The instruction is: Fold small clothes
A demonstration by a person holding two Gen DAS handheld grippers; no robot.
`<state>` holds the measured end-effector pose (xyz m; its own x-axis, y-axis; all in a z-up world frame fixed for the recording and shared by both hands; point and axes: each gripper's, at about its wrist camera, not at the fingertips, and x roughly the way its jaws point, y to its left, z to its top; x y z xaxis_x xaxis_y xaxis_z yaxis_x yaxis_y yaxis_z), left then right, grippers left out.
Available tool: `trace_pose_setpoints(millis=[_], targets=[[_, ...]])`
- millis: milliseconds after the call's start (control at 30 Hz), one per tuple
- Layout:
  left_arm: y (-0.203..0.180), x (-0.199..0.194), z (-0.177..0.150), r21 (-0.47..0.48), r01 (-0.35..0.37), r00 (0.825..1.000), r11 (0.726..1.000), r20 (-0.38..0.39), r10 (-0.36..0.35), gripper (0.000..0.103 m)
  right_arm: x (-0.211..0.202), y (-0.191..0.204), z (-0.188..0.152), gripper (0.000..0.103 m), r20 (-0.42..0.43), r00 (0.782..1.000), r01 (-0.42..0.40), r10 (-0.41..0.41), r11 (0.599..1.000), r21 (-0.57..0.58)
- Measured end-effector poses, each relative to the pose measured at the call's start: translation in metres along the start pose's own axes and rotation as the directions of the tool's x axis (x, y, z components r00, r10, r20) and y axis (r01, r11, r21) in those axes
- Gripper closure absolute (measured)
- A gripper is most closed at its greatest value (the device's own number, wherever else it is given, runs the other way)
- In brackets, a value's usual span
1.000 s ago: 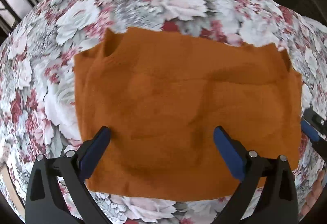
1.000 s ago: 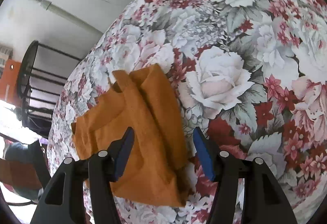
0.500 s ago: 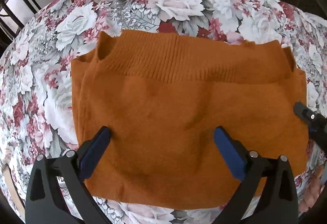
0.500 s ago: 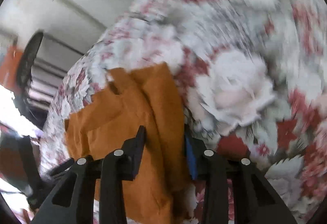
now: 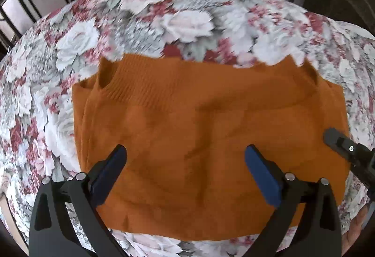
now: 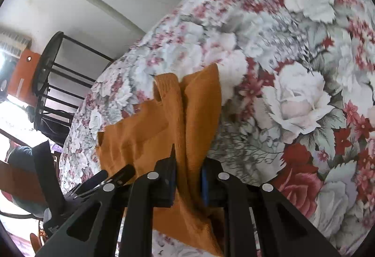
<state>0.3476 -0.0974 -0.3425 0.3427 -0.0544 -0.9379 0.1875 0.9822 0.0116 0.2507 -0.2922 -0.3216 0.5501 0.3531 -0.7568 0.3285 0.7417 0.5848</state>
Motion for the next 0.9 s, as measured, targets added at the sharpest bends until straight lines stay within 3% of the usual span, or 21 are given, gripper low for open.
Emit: trace_pose_setpoints(millis=[200, 433, 900], targets=[[-0.021, -0.006, -0.006, 0.004, 0.015, 1.000, 1.000, -0.012, -0.015, 0.005, -0.014, 0.030, -0.001, 0.086, 0.023, 1.000, 0.009, -0.008, 0.999, -0.031], [-0.002, -0.023, -0.004, -0.007, 0.038, 0.999, 0.999, 0.008, -0.038, 0.005, -0.018, 0.065, -0.003, 0.086, 0.030, 1.000, -0.007, 0.008, 0.999, -0.038], [0.081, -0.050, -0.006, -0.124, 0.049, 0.998, 0.991, 0.050, -0.043, 0.005, 0.009, 0.151, -0.025, 0.086, 0.016, 1.000, -0.017, 0.019, 0.994, -0.109]])
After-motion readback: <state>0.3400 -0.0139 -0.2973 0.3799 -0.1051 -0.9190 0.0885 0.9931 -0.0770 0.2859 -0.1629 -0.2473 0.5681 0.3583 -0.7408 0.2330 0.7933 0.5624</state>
